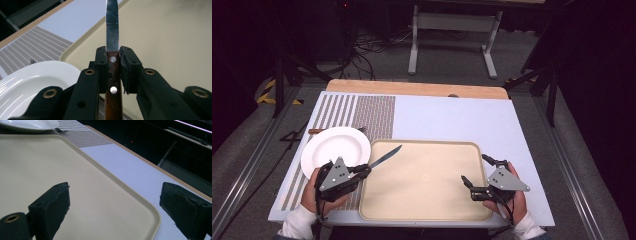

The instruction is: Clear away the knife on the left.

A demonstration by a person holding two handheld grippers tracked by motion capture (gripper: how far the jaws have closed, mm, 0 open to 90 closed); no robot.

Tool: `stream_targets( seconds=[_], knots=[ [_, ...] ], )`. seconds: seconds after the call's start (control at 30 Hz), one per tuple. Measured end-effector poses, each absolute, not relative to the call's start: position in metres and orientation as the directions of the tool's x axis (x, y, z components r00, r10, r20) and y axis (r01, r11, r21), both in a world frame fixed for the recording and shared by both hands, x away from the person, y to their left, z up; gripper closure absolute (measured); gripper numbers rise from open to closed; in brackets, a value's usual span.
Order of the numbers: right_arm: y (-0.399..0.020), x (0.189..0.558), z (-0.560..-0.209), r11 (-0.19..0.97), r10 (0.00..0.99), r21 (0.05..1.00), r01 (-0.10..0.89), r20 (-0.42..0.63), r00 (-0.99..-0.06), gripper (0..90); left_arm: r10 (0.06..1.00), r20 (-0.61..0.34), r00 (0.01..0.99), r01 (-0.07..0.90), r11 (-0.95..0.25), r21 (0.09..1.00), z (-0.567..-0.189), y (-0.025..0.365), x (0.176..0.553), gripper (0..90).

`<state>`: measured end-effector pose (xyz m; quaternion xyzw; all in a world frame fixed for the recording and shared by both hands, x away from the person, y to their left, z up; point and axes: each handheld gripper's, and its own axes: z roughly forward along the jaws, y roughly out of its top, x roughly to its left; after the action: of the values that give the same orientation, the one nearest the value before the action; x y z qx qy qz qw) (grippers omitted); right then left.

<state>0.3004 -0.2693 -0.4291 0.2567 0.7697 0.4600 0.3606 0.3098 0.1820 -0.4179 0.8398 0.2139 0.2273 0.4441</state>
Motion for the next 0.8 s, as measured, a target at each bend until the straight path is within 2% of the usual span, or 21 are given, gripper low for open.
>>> stream_targets(
  seconds=[0.6, 0.8],
  knots=[
    [-0.270, 0.301, -0.429, 0.445, 0.732, 0.893, 0.069, -0.318, -0.603, 10.1, 0.470, 0.174, 0.866, 0.184, -0.622, 0.761, -0.436, 0.121, 0.318, 77.0],
    [-0.271, 0.301, -0.429, 0.446, 0.732, 0.892, 0.068, -0.320, -0.602, 10.1, 0.459, 0.163, 0.873, 0.196, -0.638, 0.745, -0.442, 0.113, 0.318, 77.0]
  ],
)
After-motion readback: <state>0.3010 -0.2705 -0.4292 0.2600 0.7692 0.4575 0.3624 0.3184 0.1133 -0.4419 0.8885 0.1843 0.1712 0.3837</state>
